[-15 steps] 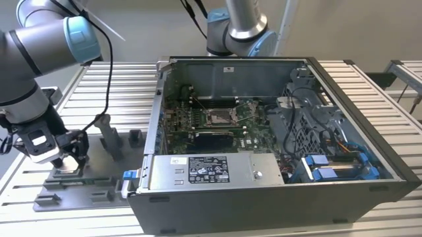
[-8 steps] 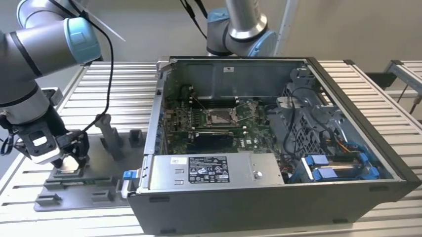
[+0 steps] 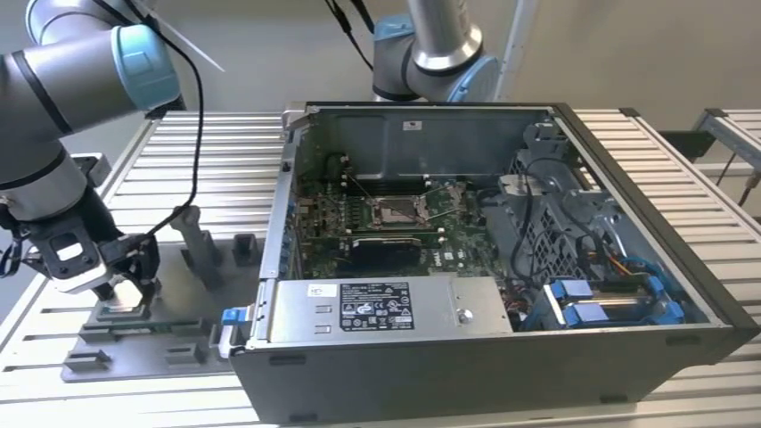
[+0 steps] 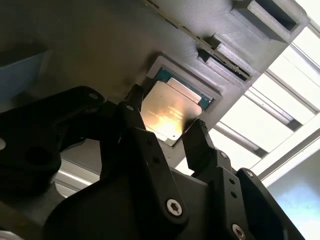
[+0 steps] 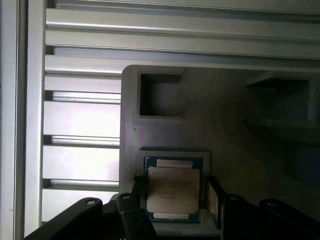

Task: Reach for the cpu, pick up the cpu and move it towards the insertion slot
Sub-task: 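Pick up the cpu and move it towards the insertion slot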

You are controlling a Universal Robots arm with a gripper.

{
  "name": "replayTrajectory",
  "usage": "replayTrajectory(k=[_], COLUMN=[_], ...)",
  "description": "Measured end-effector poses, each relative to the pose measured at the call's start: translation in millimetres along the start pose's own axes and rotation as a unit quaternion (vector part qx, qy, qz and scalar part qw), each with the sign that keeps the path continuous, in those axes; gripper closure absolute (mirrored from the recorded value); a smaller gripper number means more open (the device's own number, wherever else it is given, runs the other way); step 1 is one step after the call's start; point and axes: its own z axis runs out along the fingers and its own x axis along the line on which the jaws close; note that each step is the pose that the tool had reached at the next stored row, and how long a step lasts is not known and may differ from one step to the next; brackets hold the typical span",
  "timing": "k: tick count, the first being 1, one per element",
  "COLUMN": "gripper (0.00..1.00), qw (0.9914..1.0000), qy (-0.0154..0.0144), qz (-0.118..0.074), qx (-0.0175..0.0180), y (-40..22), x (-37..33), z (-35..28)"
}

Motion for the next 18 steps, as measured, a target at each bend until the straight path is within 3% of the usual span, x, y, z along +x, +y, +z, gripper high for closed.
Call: replayTrajectory(k=[1, 3, 4, 18], gripper=[0.0, 0.0, 0.0, 0.0], qw=[1.0, 0.99989, 0.99984, 0.99986], qy=[0.0024, 0.0148, 0.0177, 0.0166], qz=[0.0, 0.0, 0.0, 0.0], qx=[-0.0001, -0.0003, -0.0004, -0.0003], y=[-0.1, -0.1, 0.0, -0.2], x=[0.0, 0.0, 0.0, -0.1], z=[0.0, -0.1, -0.1, 3.2])
